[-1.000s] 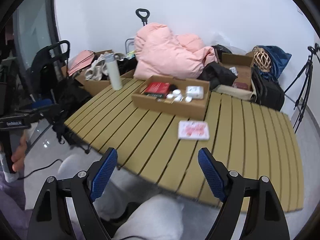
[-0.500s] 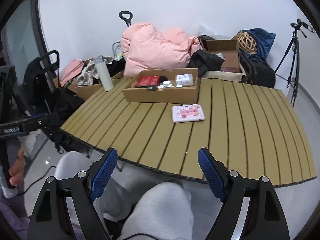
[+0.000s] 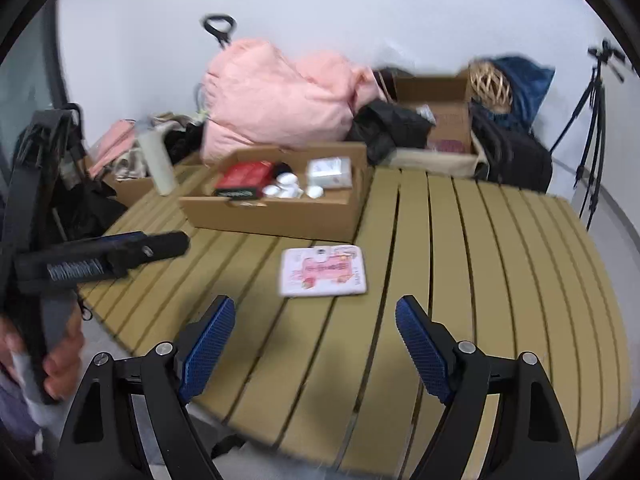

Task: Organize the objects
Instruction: 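Close both grippers on the pink printed card lying on the table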

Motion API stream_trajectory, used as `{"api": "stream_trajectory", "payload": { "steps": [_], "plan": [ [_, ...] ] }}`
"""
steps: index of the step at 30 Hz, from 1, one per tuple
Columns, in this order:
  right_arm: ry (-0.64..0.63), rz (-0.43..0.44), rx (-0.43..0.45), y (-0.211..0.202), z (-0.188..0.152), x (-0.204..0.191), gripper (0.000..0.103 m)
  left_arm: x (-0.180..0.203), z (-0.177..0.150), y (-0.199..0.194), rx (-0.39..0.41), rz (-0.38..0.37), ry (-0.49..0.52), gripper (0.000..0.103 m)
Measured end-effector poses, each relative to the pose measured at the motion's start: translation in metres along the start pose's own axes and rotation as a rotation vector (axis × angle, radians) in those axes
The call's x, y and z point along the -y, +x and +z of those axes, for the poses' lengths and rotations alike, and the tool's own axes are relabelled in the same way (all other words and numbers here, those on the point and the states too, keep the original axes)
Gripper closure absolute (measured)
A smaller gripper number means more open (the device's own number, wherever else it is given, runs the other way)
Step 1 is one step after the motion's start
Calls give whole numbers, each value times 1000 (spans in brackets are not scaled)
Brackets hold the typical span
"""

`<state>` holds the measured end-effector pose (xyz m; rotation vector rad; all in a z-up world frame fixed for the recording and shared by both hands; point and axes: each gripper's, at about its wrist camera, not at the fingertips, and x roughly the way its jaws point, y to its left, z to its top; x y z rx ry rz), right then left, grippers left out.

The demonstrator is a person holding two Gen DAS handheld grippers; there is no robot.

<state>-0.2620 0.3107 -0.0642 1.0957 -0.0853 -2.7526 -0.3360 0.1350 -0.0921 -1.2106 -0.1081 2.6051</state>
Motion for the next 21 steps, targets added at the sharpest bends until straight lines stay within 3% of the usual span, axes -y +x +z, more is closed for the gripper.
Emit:
{"api": "stream_trajectory", "payload": {
  "steps": [3,7,9,12,16,19,21],
  "plan": [
    [10,-38,-69,54,14,20,38,3,0,56,-103,-45,-45,47],
    [0,-38,-151,108,20,31,40,9,-4,99,-164,-68,-62,50],
    [10,-13,-177,131,22,35,42,10,-5,109,-178,-47,-52,60],
    [27,-5,-198,154,22,39,52,5,-4,117,-198,-68,-71,63],
    [76,28,-222,173,22,49,57,5,-4,120,-206,-108,-71,65],
    [99,71,-236,180,21,49,72,6,-5,119,-203,-125,-73,74],
    [94,63,-241,179,21,46,72,3,-6,115,-198,-133,-83,86]
  ]
}}
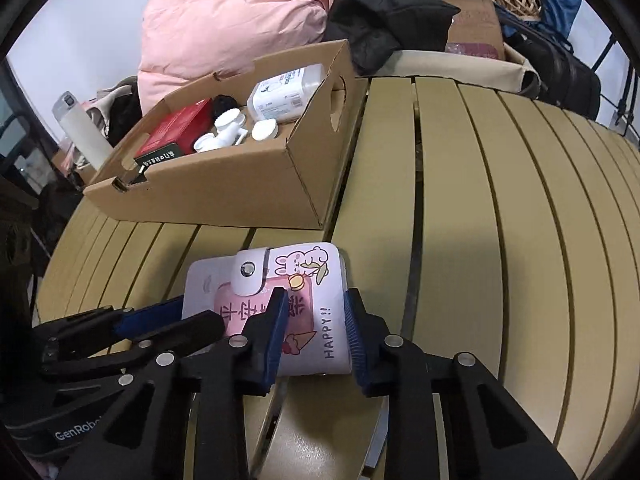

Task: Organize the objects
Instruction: 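Close both grippers on the pink printed card lying on the table, then carry the pink card into the tray and open both grippers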

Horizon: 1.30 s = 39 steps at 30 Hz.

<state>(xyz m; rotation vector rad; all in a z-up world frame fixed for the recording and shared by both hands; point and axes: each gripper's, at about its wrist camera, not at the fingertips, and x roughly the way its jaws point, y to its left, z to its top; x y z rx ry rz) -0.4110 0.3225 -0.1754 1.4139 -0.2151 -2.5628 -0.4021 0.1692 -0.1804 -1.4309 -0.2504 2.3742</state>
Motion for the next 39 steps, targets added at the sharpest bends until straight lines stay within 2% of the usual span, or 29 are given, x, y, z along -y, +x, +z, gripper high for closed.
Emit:
{"api": "stream_trajectory", "payload": {
  "steps": [5,9,14,15,19,25,28,31,34,39],
  "plan": [
    [36,7,-34,-18,-26,-8,82,-22,-11,-17,-18,-65,-87,96],
    [65,-13,-17,-35,-52,-17,88,-17,-24,-29,-52,-77,-68,99],
    [103,-32,12,-68,-68,-24,96,-9,-35,-63,-27,-109,-54,101],
    [102,-34,24,-76,-70,-26,100,-8,-36,-71,-21,-119,-56,101],
    [81,-23,64,-105,-71,-39,101,-6,-35,-104,22,-167,-51,101],
    [81,8,80,-118,-69,-55,101,-8,-32,-125,42,-141,-53,102],
    [66,11,104,-128,-62,-63,101,-12,-19,-135,65,-160,-61,102],
    [53,27,121,-133,-40,-67,101,-18,5,-141,95,-178,-76,102],
    [31,29,142,-136,-9,-72,101,-20,39,-145,127,-182,-85,102],
    [23,20,164,-124,57,-72,101,-33,101,-130,130,-202,-129,102]
  ]
}}
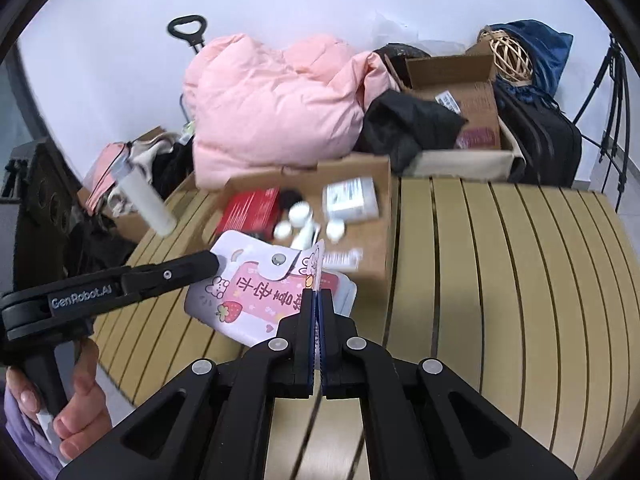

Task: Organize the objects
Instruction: 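Carry the pink card into the tray and open both grippers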

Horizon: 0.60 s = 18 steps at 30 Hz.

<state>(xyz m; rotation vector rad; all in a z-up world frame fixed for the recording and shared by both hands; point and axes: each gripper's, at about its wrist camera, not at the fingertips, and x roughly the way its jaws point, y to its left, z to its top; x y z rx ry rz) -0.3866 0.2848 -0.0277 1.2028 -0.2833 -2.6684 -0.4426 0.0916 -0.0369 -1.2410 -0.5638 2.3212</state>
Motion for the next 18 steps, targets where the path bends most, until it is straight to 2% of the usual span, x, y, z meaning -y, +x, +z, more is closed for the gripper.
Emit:
{"api": "stream_trajectory", "payload": {
  "steps": [3,8,13,18],
  "plan": [
    [0,-5,-33,33,32,6,101,-11,26,24,-18,-4,-22,102],
    [-3,-36,-107,91,54,21,101,-34,43,85,-90,67,-19,102],
    [-33,-97,-172,139,56,27,101,-60,34,135,-164,139,-56,101],
    [-67,-165,-187,158,50,24,101,-63,23,151,-211,167,-31,98]
  ]
}}
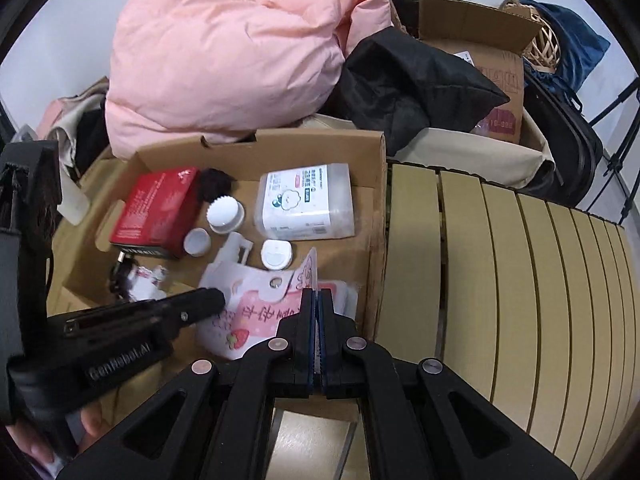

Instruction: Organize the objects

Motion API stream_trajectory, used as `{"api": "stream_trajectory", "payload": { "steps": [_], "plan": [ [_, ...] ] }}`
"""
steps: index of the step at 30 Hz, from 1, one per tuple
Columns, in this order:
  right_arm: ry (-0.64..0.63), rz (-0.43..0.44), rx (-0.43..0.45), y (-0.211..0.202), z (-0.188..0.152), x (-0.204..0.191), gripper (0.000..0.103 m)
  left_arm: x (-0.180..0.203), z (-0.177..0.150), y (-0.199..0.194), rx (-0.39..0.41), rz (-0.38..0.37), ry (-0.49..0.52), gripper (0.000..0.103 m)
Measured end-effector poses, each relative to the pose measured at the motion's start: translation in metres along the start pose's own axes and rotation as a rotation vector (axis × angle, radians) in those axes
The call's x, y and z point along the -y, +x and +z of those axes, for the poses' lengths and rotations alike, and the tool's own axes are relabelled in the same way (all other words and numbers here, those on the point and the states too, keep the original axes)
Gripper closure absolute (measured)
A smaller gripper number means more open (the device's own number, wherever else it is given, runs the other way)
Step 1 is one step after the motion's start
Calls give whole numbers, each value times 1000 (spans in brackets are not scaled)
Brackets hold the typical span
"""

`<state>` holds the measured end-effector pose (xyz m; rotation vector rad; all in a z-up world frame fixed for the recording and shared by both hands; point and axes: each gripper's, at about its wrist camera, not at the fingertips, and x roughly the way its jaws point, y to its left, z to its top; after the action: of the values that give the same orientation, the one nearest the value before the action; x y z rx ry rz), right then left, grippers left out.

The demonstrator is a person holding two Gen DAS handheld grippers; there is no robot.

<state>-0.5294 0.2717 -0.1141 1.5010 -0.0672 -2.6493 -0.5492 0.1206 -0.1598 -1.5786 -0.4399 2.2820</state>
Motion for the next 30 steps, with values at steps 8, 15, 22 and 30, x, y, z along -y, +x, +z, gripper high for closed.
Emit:
{"api": "stream_trajectory", "payload": {
  "steps": [8,15,22,30],
  "plan": [
    [-26,54,6,-22,0,0,100,11,-1,-67,94,28,63,83],
    [-83,85,50,-99,-12,-12,99,16,-31,-175,203,179,196,48],
    [-178,169,86,-189,-58,-25,7,-3,-101,-283,298,355,253,31],
    [-236,204,174,-268,-158,-55,2,2,-223,-356,443,451,316,0]
  ]
}}
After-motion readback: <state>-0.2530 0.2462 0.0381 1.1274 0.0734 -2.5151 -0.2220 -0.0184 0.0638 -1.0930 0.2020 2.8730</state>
